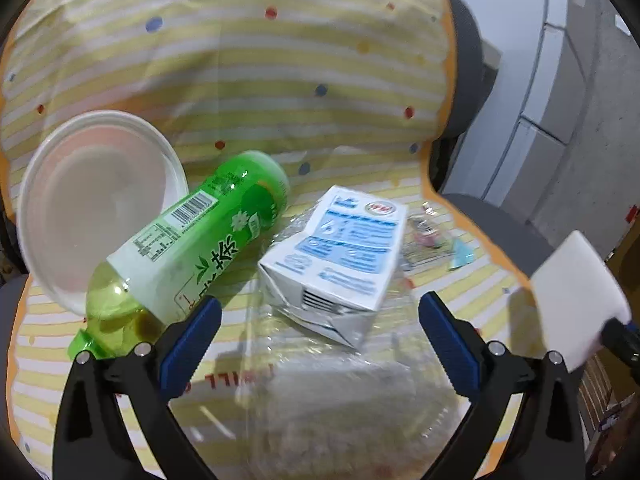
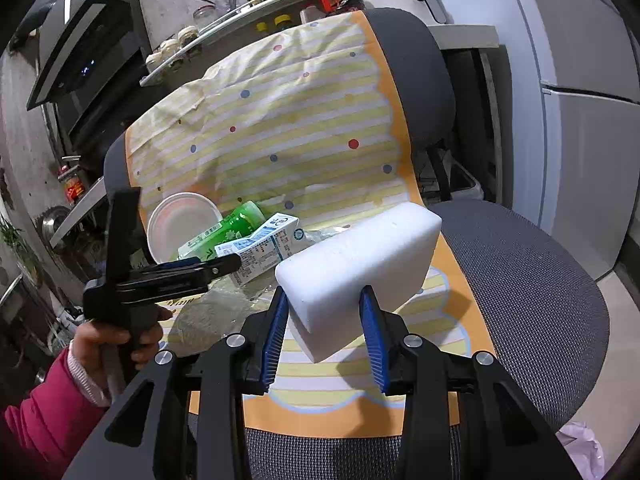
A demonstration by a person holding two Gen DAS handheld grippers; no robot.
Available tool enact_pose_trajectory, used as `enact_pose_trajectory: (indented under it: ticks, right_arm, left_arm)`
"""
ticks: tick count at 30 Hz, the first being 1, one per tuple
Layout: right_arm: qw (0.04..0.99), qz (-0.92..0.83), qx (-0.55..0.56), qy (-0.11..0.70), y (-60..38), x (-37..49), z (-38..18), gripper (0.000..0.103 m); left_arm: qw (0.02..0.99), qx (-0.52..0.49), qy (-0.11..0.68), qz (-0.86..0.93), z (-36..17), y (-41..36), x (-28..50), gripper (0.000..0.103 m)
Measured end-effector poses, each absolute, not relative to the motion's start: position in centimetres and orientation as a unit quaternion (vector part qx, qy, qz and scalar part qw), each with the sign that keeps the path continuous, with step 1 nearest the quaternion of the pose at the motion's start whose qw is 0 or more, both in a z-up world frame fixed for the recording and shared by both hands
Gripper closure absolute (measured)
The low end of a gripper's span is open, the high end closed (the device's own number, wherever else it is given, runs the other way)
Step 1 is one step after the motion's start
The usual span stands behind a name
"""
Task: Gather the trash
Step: 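Grasp the white milk carton with the left tool while right holds the foam block, then carry the carton and foam block to the trash bag and open both tools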
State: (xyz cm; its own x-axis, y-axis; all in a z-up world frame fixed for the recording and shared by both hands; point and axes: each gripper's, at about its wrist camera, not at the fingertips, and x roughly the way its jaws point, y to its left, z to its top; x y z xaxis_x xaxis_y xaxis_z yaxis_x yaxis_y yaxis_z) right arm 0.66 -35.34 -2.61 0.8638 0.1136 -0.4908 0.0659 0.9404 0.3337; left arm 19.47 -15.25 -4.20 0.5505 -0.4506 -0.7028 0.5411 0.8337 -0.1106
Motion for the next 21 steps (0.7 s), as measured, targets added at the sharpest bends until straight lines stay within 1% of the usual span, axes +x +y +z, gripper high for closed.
enact_pose_trajectory:
  ticks: [4, 7, 8, 9, 10, 15, 21]
  right_arm:
    - [0.948, 0.009, 0.173, 0.265, -35.9, 1.1, -2.8, 0.065]
    - [0.947, 0.008, 0.174, 0.269, -36.3, 1.4, -3.0, 0.065]
    - [0.947, 0.009, 0.173, 0.27, -36.3, 1.5, -3.0, 0.065]
    - [0.947, 0.009, 0.171, 0.271, -36.3, 1.5, -3.1, 0.065]
    - [0.947, 0.008, 0.17, 0.273, -36.3, 1.5, -3.1, 0.065]
    - [0.948, 0.006, 0.17, 0.27, -36.1, 0.6, -2.9, 0.065]
    - [0.953, 0.0, 0.163, 0.257, -35.5, -1.8, -1.9, 0.065]
  left_arm:
    - [0.866, 0.071, 0.389, -0.305, -4.7, -16.2, 20.5, 0.007]
    - [0.86, 0.09, 0.395, -0.31, -5.2, -16.9, 21.1, 0.011]
    - [0.859, 0.093, 0.396, -0.311, -5.3, -17.0, 21.3, 0.015]
    - [0.859, 0.097, 0.396, -0.311, -5.4, -17.1, 21.5, 0.022]
    - [0.858, 0.099, 0.395, -0.312, -5.4, -17.2, 21.4, 0.026]
    - [0.881, 0.108, 0.35, -0.301, -4.2, -16.4, 18.4, 0.028]
    - [0.892, 0.064, 0.319, -0.314, -1.9, -14.3, 12.6, 0.028]
